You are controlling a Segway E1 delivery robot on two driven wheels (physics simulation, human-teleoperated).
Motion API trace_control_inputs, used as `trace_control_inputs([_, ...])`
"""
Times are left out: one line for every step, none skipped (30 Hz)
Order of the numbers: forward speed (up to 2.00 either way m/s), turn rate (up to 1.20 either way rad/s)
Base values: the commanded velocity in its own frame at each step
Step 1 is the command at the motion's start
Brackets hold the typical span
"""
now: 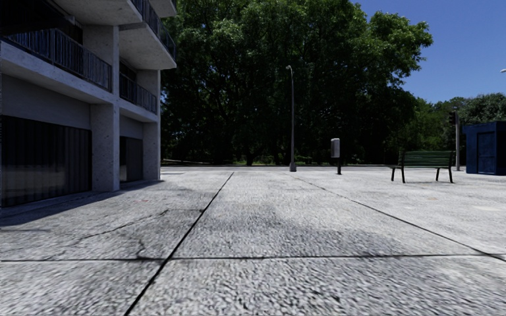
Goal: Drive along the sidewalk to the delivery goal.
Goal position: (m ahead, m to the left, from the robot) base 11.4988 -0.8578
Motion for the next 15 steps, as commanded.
trace_control_inputs([2.0,0.0])
trace_control_inputs([2.0,0.0])
trace_control_inputs([2.0,0.0])
trace_control_inputs([2.0,0.0])
trace_control_inputs([2.0,0.0])
trace_control_inputs([2.0,0.0])
trace_control_inputs([2.0,0.0])
trace_control_inputs([2.0,0.0])
trace_control_inputs([2.0,0.0])
trace_control_inputs([2.0,0.0])
trace_control_inputs([2.0,0.0])
trace_control_inputs([2.0,0.0])
trace_control_inputs([2.0,0.0])
trace_control_inputs([2.0,0.0])
trace_control_inputs([2.0,0.0])
